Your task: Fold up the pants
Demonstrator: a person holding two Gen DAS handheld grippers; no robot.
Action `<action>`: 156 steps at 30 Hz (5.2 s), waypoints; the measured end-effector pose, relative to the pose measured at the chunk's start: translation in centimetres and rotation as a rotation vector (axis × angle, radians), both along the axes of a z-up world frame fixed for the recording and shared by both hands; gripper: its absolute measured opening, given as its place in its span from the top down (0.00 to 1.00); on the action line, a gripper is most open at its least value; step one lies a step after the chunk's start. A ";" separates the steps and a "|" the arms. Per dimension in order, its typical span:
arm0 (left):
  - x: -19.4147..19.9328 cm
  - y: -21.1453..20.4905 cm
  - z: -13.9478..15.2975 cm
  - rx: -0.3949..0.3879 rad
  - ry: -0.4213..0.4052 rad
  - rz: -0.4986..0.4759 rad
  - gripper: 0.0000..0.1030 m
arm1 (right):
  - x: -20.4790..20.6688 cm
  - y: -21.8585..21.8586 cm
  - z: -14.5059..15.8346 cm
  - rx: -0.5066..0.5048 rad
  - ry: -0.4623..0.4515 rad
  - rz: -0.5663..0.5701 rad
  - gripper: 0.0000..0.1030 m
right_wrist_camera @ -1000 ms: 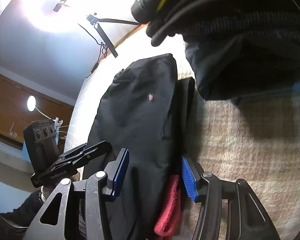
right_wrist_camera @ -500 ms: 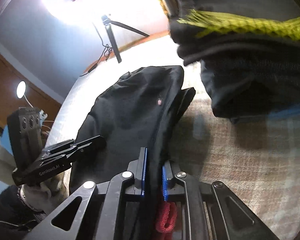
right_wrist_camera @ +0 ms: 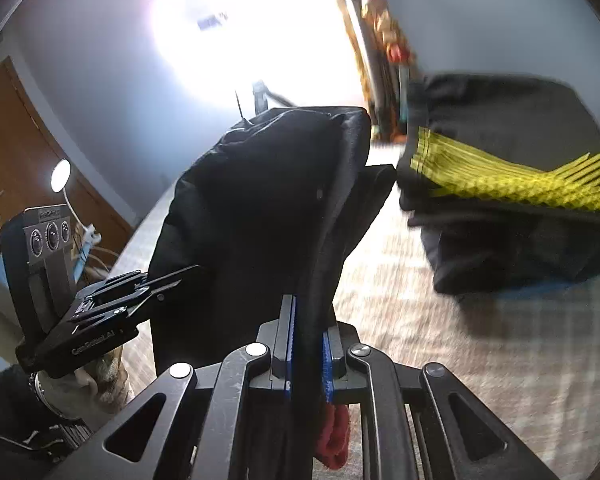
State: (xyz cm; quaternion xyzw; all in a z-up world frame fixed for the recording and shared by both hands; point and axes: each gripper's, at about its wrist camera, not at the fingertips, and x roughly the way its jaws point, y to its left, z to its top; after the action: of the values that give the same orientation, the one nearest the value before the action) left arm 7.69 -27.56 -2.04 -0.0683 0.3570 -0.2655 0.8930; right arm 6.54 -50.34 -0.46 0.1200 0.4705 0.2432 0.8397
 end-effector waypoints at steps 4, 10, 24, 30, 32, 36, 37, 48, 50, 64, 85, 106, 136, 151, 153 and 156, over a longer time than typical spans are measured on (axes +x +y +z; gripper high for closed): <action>0.7 -1.2 2.7 0.007 -0.060 -0.036 0.92 | 0.2 -1.7 2.9 0.002 -0.060 -0.033 0.91; 3.2 -4.5 5.8 0.001 -0.122 -0.096 0.92 | 1.1 -5.1 6.3 -0.032 -0.127 -0.098 0.91; 10.4 -13.1 7.6 -0.012 -0.124 -0.158 0.92 | 7.8 -13.3 8.2 -0.096 -0.165 -0.247 0.91; 13.7 -16.6 6.6 0.008 -0.112 -0.170 0.92 | 10.3 -16.4 7.0 -0.119 -0.146 -0.287 0.91; 14.8 -17.5 5.8 0.008 -0.094 -0.166 0.92 | 11.2 -17.2 6.7 -0.129 -0.140 -0.291 0.91; 16.3 -18.6 4.6 0.030 -0.083 -0.157 0.92 | 13.5 -18.1 5.0 -0.161 -0.120 -0.287 0.91; 16.7 -18.7 4.2 0.040 -0.081 -0.153 0.92 | 14.0 -18.2 4.6 -0.162 -0.114 -0.289 0.91; 18.3 -19.2 2.6 0.147 -0.033 -0.118 0.84 | 16.1 -18.7 1.6 -0.280 -0.072 -0.378 0.81; 18.2 -19.1 2.7 0.152 -0.024 -0.115 0.76 | 15.8 -19.1 1.8 -0.301 -0.078 -0.405 0.76; 13.9 -17.4 7.0 0.166 -0.138 -0.085 0.31 | 11.0 -19.2 5.5 -0.319 -0.116 -0.418 0.42; 3.8 -11.6 9.5 0.122 -0.187 -0.105 0.24 | -1.1 -13.6 9.8 -0.354 -0.248 -0.421 0.06; -3.8 -5.3 6.4 0.154 -0.225 -0.026 0.18 | -9.8 -8.4 6.9 -0.345 -0.276 -0.568 0.00; -4.6 -3.5 4.4 0.128 -0.166 0.020 0.03 | -9.7 -6.3 5.5 -0.387 -0.293 -0.549 0.00; -4.5 -3.5 4.2 0.119 -0.159 0.011 0.03 | -9.4 -5.8 5.3 -0.393 -0.290 -0.537 0.00; -4.6 -3.5 4.2 0.116 -0.160 0.010 0.03 | -9.4 -5.7 5.3 -0.396 -0.290 -0.535 0.00; -4.6 -3.4 4.2 0.115 -0.159 0.009 0.03 | -9.3 -5.6 5.1 -0.400 -0.286 -0.531 0.00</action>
State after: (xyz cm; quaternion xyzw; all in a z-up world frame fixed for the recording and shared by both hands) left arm 3.11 -31.00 2.19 0.0025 0.2995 -0.2449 0.9221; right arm -2.72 -55.94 4.69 0.0360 0.3389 -0.0656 0.9379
